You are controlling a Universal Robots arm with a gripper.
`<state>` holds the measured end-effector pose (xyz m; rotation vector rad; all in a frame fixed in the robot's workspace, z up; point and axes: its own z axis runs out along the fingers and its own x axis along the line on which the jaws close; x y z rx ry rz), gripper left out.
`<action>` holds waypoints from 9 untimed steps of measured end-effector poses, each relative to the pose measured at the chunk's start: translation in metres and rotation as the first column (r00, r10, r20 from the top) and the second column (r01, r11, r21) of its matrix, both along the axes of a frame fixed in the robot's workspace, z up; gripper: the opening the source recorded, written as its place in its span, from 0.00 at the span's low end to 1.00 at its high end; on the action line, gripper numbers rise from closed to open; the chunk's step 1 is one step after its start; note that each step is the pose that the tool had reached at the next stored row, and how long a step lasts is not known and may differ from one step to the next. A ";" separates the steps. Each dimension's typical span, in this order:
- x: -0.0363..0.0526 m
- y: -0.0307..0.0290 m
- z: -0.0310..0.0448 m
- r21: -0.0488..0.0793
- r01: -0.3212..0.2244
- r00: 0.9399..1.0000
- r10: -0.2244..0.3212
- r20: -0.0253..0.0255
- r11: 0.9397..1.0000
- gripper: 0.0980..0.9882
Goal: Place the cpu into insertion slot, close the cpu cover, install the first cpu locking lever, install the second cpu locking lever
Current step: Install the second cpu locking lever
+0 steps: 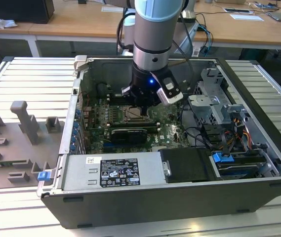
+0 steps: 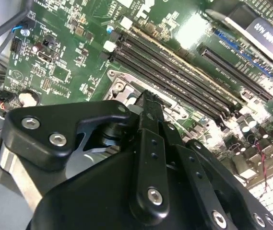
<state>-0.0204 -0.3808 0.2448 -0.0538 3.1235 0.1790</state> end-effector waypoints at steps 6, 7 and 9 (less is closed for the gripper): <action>-0.0111 -0.0062 -0.0003 0.030 0.000 1.000 0.000 0.000 1.000 0.01; -0.0143 -0.0062 -0.0006 0.033 0.000 1.000 0.000 0.000 0.999 0.01; -0.0183 -0.0062 -0.0010 0.036 0.000 1.000 0.000 0.000 0.999 0.01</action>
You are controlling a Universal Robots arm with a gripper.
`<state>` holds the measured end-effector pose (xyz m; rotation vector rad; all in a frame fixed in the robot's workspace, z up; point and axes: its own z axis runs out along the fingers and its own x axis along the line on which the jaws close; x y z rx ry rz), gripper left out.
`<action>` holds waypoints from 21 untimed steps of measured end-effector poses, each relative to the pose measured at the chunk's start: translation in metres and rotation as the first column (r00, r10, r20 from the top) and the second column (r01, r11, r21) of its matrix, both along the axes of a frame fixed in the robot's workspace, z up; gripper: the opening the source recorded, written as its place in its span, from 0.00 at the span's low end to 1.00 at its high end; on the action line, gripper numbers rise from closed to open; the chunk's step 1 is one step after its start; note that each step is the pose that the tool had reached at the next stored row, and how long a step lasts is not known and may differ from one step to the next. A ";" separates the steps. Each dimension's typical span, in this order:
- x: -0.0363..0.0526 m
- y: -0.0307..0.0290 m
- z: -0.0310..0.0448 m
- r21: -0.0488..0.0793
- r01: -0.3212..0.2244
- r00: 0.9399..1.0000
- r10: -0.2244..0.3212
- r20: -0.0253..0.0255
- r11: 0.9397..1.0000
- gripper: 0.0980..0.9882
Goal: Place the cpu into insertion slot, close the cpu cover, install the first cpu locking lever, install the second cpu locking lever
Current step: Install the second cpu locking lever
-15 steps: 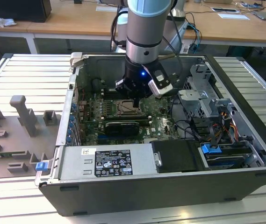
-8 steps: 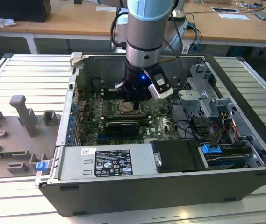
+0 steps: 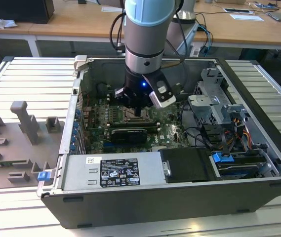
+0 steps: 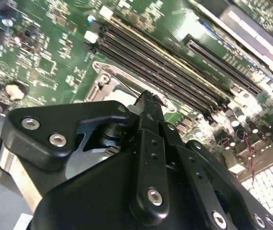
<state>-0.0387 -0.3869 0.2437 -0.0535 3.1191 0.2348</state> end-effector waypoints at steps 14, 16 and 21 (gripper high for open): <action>-0.0129 0.0000 -0.0185 0.014 -0.001 1.000 0.001 0.000 1.000 0.01; -0.0142 -0.0001 -0.0213 0.020 -0.001 1.000 0.001 0.000 1.000 0.01; -0.0165 -0.0004 -0.0227 0.049 0.000 1.000 0.000 0.000 0.999 0.01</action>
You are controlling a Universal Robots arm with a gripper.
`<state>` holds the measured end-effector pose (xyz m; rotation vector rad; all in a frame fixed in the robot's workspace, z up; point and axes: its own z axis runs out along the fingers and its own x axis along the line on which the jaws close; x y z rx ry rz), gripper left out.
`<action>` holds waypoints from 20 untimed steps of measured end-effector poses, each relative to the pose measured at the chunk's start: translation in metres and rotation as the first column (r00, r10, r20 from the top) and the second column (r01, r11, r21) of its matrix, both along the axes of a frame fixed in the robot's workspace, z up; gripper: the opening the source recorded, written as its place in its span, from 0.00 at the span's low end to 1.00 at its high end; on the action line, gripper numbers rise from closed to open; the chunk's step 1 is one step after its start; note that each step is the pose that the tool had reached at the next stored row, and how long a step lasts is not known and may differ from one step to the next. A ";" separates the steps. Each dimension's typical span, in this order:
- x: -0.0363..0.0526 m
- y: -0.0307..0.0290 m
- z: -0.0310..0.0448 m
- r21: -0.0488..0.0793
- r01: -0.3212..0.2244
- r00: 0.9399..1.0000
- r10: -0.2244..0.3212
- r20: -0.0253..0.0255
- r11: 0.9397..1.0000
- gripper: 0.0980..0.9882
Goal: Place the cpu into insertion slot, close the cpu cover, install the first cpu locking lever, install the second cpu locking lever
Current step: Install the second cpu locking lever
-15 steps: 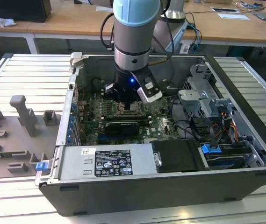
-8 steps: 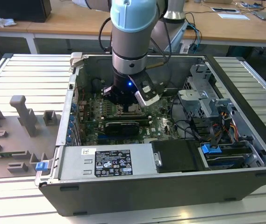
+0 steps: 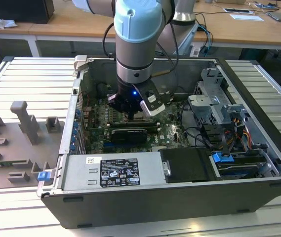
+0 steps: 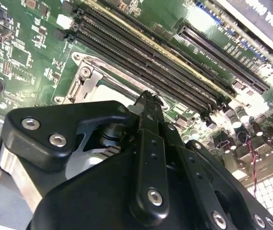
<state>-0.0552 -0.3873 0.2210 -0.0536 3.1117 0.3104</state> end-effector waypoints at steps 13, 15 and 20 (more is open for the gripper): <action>-0.0154 -0.0165 -0.0029 0.082 -0.006 1.000 0.006 0.000 0.997 0.01; -0.0198 -0.0167 -0.0051 0.098 -0.010 1.000 0.010 0.001 0.995 0.01; -0.0216 -0.0170 -0.0127 0.108 -0.013 1.000 0.013 0.001 0.994 0.01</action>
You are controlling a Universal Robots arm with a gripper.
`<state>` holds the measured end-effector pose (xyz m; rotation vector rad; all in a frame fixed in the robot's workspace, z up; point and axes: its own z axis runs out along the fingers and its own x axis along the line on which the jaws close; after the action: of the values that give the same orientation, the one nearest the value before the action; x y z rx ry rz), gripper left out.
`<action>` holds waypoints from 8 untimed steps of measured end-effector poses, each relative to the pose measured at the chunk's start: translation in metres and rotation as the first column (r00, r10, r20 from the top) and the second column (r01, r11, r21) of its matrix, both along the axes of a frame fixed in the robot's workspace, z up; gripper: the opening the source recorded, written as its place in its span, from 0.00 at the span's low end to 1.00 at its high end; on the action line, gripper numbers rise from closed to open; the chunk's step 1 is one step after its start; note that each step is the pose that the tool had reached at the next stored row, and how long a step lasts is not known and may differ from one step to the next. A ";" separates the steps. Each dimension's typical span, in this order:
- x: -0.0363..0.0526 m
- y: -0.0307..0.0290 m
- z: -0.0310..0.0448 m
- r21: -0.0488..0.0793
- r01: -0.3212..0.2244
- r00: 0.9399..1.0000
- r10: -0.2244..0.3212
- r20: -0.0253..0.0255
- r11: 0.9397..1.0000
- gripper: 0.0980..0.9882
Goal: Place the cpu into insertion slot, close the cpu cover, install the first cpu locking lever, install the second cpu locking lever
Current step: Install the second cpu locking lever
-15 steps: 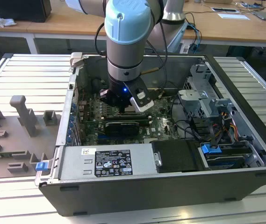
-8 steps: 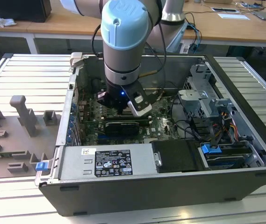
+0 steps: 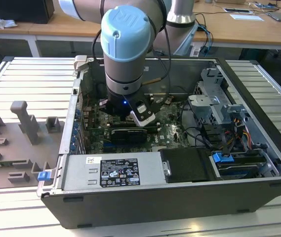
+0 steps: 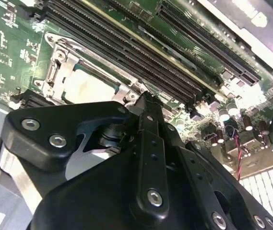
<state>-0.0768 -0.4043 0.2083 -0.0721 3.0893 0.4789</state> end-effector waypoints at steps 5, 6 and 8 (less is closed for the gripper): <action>-0.0004 -0.0002 -0.0089 0.029 0.000 1.000 0.000 0.000 1.000 0.01; -0.0004 -0.0002 -0.0104 0.031 0.000 1.000 0.000 0.000 1.000 0.01; -0.0004 -0.0003 -0.0113 0.036 -0.001 1.000 0.001 0.000 0.999 0.01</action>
<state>-0.0772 -0.4046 0.1970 -0.0725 3.0796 0.5344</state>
